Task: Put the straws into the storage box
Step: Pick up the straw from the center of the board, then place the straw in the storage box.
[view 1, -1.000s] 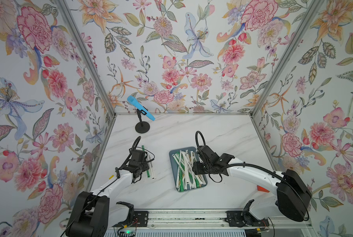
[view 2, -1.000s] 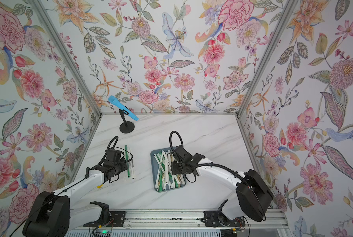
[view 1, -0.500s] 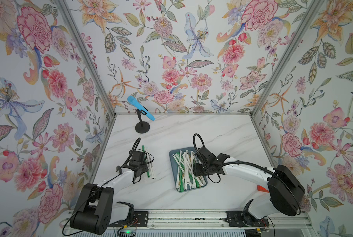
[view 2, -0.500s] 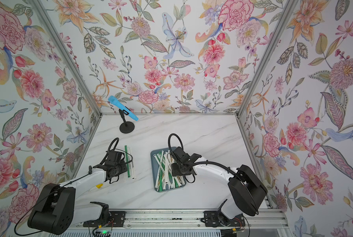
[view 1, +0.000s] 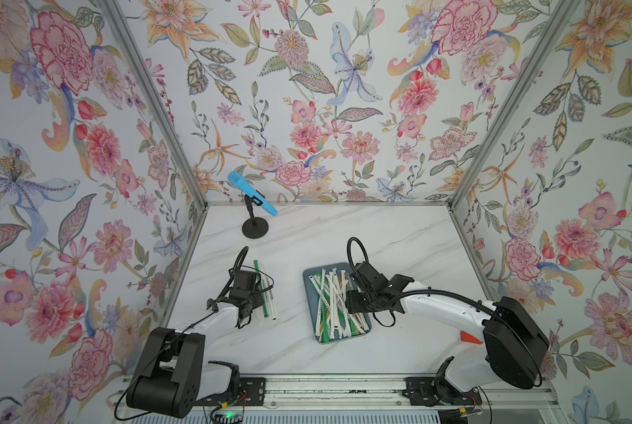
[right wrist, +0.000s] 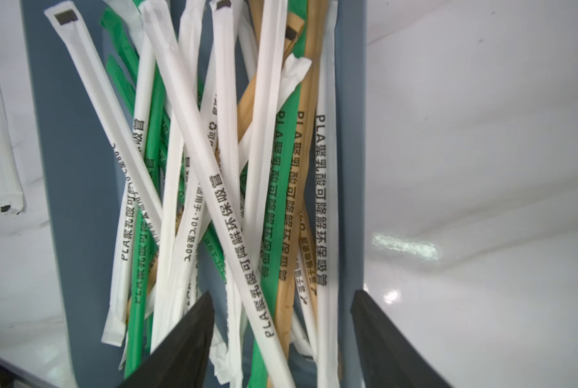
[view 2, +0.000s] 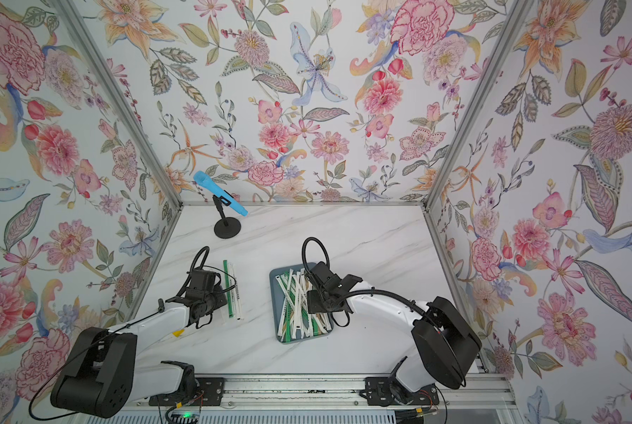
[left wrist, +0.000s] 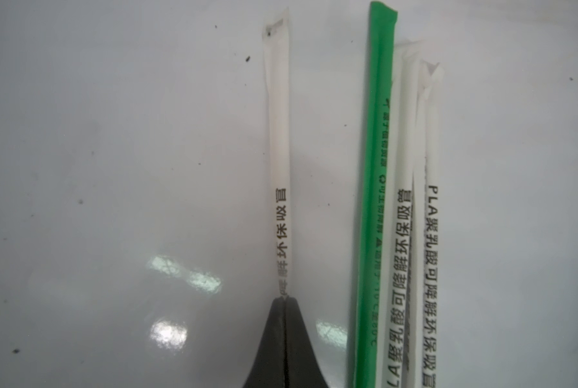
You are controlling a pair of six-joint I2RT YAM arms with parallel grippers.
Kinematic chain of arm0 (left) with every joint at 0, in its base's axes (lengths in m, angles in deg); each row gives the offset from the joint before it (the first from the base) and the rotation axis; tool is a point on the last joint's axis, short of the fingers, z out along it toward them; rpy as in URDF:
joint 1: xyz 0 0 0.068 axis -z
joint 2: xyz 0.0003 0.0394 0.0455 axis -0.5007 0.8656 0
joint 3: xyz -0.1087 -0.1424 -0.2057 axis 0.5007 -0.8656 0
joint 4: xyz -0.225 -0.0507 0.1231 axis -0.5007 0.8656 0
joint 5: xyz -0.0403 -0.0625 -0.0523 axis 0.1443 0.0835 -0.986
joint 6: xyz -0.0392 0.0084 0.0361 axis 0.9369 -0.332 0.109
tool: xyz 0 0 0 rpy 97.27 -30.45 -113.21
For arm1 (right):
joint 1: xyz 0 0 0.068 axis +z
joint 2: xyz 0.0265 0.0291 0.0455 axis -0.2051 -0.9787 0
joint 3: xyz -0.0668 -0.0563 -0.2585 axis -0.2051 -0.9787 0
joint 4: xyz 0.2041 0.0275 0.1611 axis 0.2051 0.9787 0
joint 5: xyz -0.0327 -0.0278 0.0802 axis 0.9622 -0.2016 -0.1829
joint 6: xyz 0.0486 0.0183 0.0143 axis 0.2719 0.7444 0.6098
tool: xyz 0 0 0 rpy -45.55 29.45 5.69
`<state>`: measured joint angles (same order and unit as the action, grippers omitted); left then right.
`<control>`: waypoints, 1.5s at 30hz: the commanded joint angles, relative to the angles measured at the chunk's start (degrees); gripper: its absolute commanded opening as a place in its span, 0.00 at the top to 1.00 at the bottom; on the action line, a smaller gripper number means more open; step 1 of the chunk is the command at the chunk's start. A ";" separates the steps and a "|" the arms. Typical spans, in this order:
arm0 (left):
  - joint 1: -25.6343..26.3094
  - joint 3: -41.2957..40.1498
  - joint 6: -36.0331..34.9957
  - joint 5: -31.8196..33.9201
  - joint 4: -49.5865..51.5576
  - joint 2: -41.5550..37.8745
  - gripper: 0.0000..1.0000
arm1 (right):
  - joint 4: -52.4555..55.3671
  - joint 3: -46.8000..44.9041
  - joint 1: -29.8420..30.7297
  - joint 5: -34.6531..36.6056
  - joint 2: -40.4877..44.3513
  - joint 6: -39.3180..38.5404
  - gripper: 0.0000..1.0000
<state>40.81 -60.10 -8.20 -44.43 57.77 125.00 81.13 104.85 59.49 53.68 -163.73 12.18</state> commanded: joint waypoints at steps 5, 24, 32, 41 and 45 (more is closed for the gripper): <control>0.31 1.49 -0.27 -0.33 8.24 -10.47 1.00 | -0.39 -1.00 0.26 1.15 1.07 1.83 0.33; 35.21 11.73 19.42 4.50 0.17 -9.13 1.00 | -0.97 -3.09 -8.96 -1.84 9.66 -0.84 0.32; 41.74 13.82 24.42 -0.95 -11.68 3.15 1.00 | -1.05 -4.53 -11.53 -2.22 10.53 -1.97 0.32; 45.35 12.24 26.63 -0.68 -9.80 4.51 0.93 | -0.99 -5.93 -16.23 -2.60 12.06 -4.40 0.30; 45.51 12.37 26.59 -0.61 -8.91 5.52 0.81 | -0.96 -5.70 -16.71 -3.00 11.89 -4.92 0.29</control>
<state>85.73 -46.97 17.39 -44.91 47.80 129.70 79.80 99.47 43.17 51.04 -152.37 8.62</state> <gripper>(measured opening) 0.180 0.706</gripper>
